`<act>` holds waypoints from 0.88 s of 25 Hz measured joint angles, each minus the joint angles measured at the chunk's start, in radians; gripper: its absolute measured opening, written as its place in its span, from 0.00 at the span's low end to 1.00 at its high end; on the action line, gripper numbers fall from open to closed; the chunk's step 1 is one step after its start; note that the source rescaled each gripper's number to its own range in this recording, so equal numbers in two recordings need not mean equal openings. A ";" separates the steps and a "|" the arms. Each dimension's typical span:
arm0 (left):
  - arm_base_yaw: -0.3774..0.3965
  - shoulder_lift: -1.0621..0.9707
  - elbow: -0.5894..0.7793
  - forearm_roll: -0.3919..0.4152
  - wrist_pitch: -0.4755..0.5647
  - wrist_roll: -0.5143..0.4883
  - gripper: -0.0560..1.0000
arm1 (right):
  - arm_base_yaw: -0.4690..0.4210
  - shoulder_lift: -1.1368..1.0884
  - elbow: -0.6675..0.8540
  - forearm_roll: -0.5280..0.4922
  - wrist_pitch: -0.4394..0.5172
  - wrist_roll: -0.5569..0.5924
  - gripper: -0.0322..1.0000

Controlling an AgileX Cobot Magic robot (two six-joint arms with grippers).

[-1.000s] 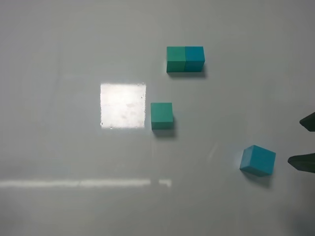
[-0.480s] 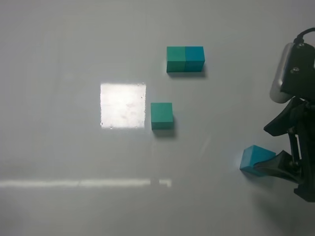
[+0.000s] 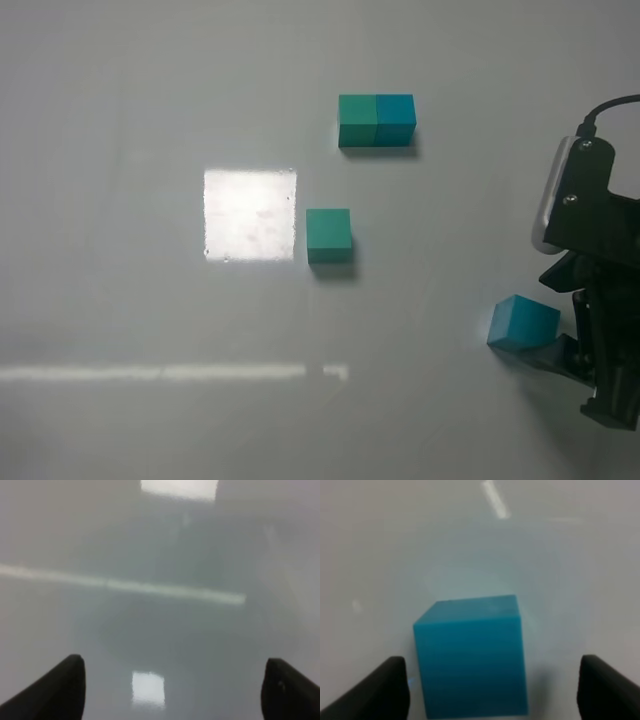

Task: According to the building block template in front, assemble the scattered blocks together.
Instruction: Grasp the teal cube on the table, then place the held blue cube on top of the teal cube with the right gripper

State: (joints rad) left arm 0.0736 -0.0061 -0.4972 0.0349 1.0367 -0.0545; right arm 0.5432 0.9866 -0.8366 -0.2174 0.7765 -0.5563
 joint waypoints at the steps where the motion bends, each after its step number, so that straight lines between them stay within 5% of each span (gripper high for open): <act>1: 0.000 0.000 0.000 0.000 0.000 0.000 0.87 | 0.000 0.000 0.007 -0.001 -0.002 0.001 0.83; 4: 0.000 0.000 0.000 0.000 0.000 0.000 0.87 | 0.000 0.000 0.040 -0.003 -0.010 0.004 0.80; 7: 0.000 0.000 0.000 0.000 0.000 0.000 0.87 | 0.000 0.000 0.054 -0.003 -0.028 0.004 0.65; 11: 0.000 0.000 0.000 0.000 0.000 0.000 0.87 | 0.000 0.000 0.056 0.004 -0.047 0.008 0.03; 17: 0.000 0.000 0.000 0.000 0.000 0.000 0.87 | 0.000 0.001 0.056 0.031 -0.053 0.001 0.03; 22: 0.000 0.000 0.000 0.000 0.000 0.000 0.87 | 0.001 0.001 -0.065 0.067 0.071 -0.070 0.03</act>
State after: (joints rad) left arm 0.0736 -0.0061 -0.4972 0.0349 1.0367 -0.0545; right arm 0.5446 0.9875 -0.9016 -0.1506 0.8473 -0.6260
